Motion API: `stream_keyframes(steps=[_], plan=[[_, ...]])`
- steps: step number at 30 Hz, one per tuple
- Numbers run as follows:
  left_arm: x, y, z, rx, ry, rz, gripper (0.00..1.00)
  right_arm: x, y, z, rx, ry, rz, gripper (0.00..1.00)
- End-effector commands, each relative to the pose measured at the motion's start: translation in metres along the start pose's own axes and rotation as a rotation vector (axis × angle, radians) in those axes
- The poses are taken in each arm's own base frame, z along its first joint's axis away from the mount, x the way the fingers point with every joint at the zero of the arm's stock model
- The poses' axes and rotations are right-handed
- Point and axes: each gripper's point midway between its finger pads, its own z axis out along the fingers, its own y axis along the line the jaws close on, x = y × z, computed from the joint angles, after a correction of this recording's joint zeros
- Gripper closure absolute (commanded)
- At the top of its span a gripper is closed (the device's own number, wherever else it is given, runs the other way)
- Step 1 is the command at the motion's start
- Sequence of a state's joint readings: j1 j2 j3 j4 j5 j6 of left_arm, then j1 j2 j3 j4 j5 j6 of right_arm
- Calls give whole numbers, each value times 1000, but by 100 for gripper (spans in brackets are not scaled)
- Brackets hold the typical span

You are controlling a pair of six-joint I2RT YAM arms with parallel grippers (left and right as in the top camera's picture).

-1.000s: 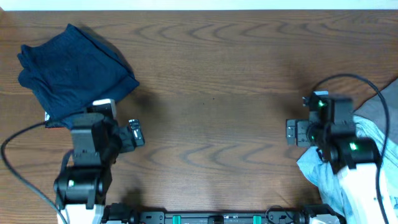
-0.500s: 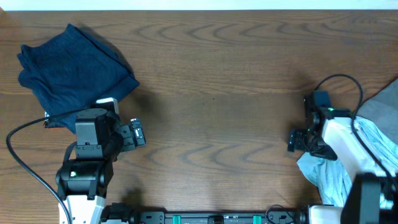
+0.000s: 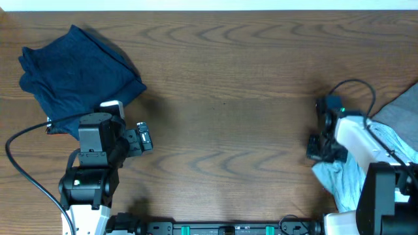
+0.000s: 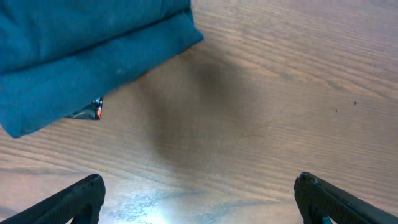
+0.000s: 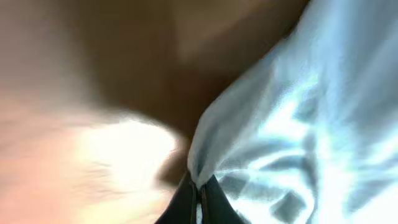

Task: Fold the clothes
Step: 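Grasp the light blue T-shirt edge with the right gripper, then drag the T-shirt leftward toward the table center with the right gripper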

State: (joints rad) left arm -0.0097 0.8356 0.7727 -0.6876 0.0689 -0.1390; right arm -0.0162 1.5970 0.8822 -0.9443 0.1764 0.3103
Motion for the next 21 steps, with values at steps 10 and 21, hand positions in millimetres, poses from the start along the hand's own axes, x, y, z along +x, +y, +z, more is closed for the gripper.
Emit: stream_keyframes(steps=[10,21], plan=[[-19,-5,-5,18,-67,-9,2,-93,131,-245,-679,-626,-478,99],[-21,-6,-5,20,-75,-9,2,-66,260,-258,-803,-738,-775,99]])
